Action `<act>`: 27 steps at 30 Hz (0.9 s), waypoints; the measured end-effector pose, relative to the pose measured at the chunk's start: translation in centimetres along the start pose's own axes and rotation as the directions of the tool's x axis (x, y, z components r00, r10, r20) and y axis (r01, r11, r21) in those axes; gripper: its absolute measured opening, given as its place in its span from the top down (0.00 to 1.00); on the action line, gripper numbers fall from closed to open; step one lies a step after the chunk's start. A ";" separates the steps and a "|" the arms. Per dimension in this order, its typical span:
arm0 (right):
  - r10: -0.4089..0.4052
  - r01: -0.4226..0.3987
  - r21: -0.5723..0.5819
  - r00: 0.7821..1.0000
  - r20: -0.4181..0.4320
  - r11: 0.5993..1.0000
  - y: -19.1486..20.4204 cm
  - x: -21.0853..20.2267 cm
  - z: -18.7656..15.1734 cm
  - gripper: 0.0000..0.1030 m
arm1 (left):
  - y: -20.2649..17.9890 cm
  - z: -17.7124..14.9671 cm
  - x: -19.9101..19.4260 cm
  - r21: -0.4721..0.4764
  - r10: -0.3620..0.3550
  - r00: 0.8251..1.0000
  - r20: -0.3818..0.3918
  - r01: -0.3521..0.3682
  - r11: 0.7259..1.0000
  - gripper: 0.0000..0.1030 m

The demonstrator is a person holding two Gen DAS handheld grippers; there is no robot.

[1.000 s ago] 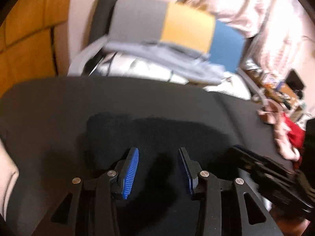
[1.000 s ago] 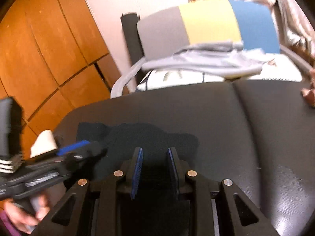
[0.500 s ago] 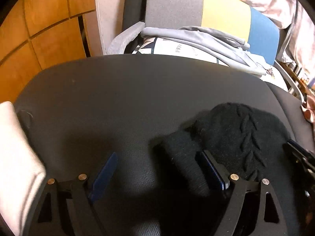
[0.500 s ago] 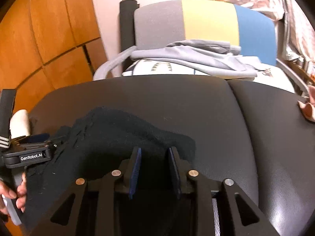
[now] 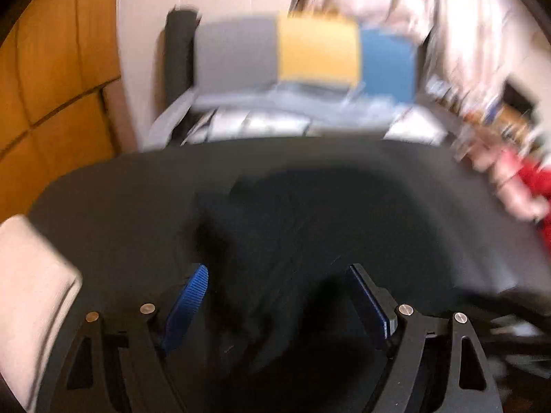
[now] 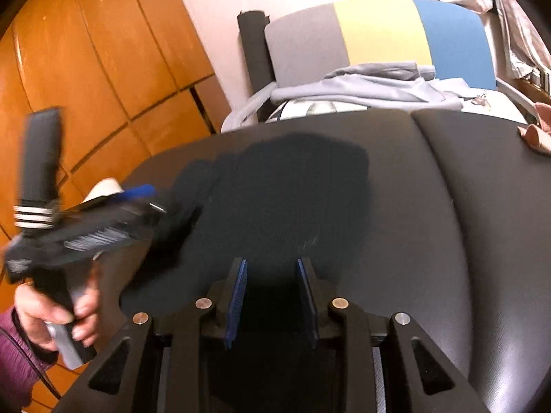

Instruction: Fold clothes

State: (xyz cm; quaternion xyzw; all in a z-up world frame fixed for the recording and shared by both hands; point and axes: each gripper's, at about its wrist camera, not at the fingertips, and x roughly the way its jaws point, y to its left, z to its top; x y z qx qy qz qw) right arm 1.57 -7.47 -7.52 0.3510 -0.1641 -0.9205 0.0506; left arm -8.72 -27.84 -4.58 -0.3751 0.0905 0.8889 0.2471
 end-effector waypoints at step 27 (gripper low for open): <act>0.391 -0.293 0.543 0.917 -0.072 0.787 -9.9 4.5 2.1 0.44 | 9.5 -2.7 -0.5 -0.463 -0.242 0.964 -0.114 0.164 0.871 0.01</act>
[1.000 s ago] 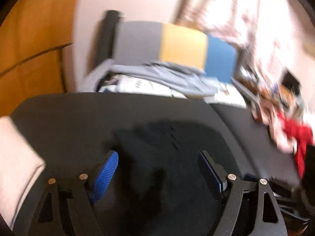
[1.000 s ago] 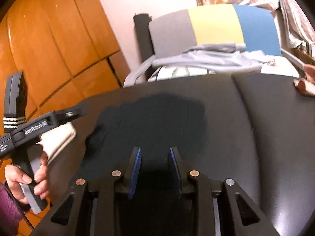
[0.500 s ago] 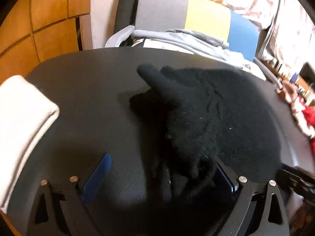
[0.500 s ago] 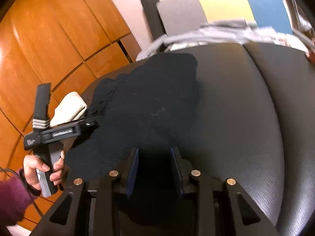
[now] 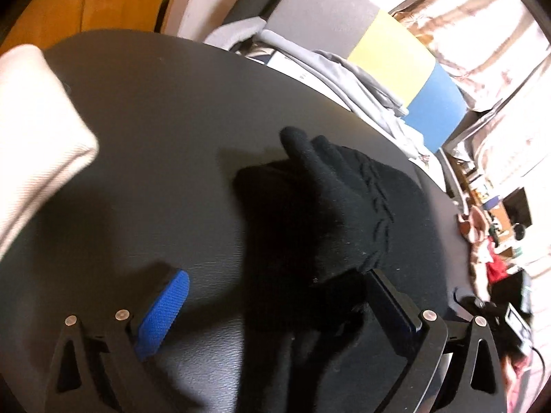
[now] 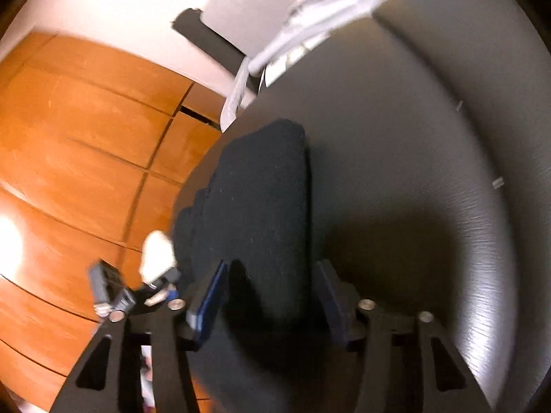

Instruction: Fold clothes

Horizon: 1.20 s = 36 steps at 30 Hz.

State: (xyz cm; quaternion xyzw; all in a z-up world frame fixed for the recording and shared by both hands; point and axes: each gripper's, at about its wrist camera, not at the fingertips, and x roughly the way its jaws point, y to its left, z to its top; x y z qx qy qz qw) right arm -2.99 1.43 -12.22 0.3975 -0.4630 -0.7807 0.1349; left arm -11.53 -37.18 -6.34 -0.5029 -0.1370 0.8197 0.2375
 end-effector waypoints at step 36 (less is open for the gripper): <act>-0.111 0.093 -0.422 0.994 -0.018 0.902 12.8 0.9 -1.7 0.68 | -3.2 -0.4 -3.6 0.186 -0.034 0.995 0.098 0.015 0.982 0.69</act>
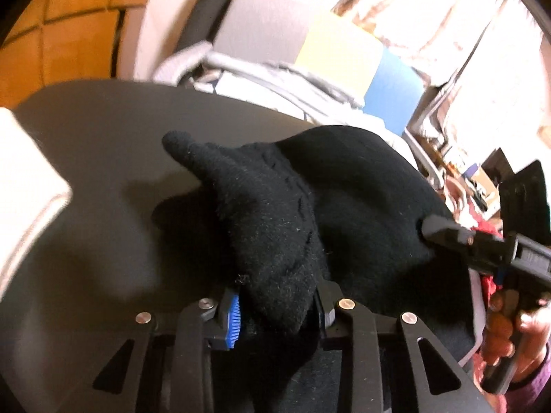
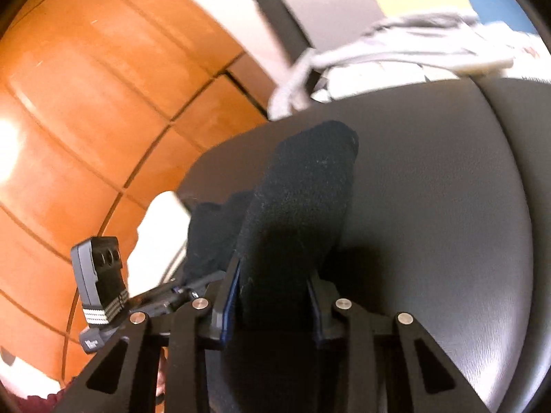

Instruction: Fold clothes

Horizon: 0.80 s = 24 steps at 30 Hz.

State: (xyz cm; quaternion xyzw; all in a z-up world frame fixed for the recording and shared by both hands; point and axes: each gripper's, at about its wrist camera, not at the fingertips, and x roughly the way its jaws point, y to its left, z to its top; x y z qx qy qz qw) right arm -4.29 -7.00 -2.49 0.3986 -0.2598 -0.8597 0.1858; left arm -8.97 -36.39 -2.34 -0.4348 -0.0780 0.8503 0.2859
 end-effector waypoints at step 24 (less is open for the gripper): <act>0.231 -0.339 -0.355 0.921 -0.313 0.871 25.3 33.0 11.6 0.74 | 23.7 2.3 -12.8 -0.447 0.574 0.793 0.204 -0.446 0.775 0.67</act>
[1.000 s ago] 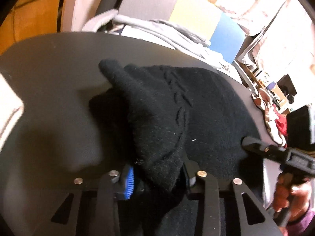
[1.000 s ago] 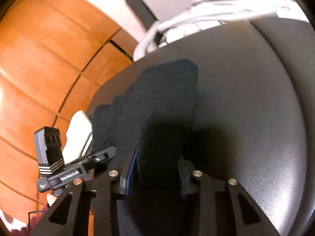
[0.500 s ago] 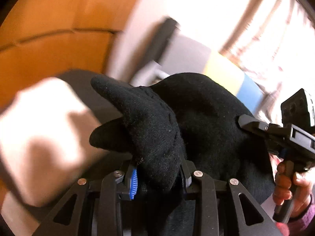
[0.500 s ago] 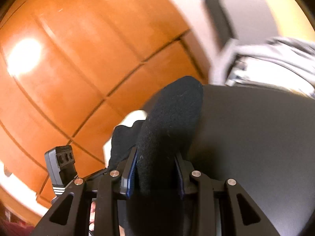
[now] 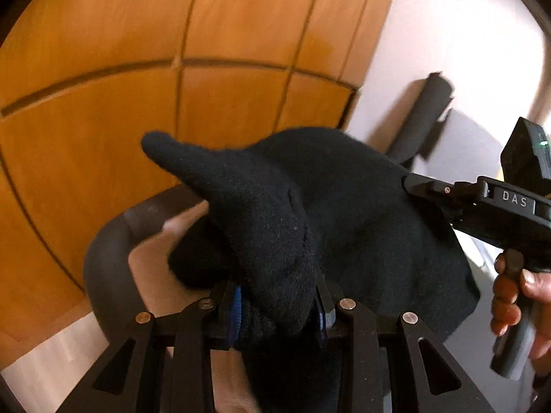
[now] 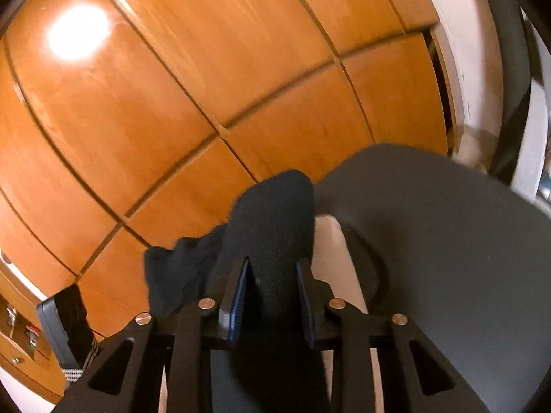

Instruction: Fold clothes

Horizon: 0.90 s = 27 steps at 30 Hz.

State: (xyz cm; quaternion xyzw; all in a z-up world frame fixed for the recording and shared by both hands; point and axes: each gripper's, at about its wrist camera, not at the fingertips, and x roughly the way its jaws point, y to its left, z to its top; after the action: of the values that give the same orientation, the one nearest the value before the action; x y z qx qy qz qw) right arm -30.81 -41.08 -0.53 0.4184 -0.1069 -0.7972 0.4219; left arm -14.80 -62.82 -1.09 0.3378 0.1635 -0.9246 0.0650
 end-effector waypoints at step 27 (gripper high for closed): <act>-0.297 0.209 -0.425 0.943 -0.151 0.880 5.2 7.4 4.3 0.69 | -2.9 6.6 7.2 0.163 0.260 0.966 -0.001 -0.256 0.953 0.52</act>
State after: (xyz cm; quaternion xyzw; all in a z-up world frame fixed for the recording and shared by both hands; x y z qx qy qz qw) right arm -33.22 -50.71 0.59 0.4153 0.1612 -0.8012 0.3995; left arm -24.95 -62.46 -0.21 0.3706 0.0432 -0.9146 0.1556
